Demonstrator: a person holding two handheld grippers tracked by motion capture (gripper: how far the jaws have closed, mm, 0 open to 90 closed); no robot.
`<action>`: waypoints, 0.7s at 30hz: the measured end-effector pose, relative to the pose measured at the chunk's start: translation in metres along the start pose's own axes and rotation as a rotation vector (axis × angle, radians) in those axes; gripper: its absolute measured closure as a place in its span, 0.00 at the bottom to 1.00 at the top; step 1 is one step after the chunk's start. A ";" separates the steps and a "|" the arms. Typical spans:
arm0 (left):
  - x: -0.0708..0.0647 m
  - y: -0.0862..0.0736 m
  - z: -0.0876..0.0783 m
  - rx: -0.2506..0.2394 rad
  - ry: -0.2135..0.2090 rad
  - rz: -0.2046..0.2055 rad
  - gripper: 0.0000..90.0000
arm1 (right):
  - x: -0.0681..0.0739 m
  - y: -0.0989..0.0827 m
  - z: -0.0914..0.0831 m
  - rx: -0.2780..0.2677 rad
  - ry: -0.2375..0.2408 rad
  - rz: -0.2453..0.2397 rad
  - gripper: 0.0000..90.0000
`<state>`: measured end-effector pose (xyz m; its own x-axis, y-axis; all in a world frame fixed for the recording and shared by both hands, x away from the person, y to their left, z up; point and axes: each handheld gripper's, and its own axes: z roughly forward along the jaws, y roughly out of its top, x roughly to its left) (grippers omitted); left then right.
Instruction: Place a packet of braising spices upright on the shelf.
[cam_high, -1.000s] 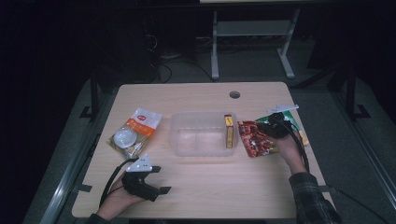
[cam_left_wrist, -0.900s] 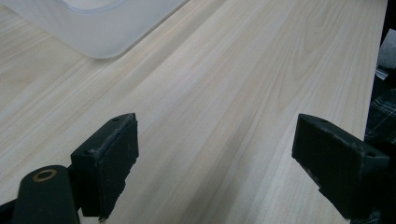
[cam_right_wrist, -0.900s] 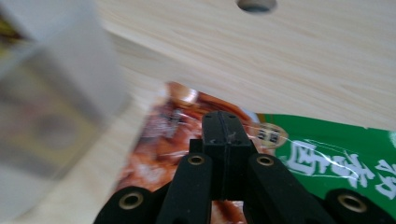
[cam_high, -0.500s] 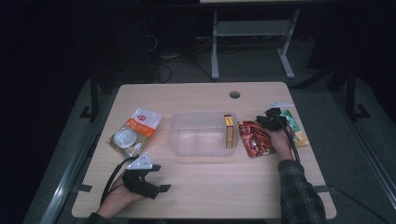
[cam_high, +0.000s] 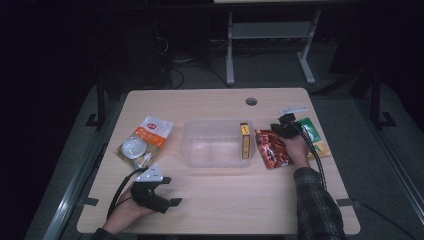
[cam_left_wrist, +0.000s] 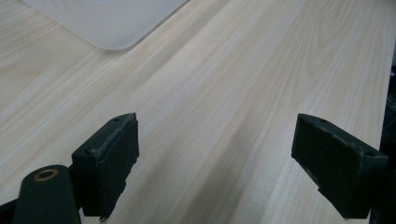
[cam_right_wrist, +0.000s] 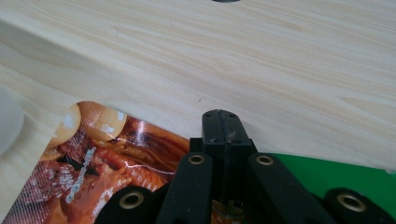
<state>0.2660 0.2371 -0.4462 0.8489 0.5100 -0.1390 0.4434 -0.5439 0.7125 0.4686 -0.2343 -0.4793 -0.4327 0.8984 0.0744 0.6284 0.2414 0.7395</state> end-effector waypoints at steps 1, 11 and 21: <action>-0.001 0.000 0.000 0.000 0.000 -0.002 0.16 | 0.000 -0.001 -0.001 -0.004 0.002 -0.007 1.00; -0.002 0.001 0.001 0.010 -0.006 0.007 0.16 | 0.006 -0.015 -0.016 0.004 0.045 -0.034 1.00; -0.002 0.008 0.007 0.018 -0.025 0.041 0.16 | 0.020 -0.035 -0.039 0.016 0.093 -0.065 1.00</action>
<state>0.2698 0.2270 -0.4451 0.8731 0.4707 -0.1272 0.4132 -0.5760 0.7053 0.4128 -0.2387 -0.4778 -0.5307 0.8429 0.0887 0.6070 0.3050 0.7339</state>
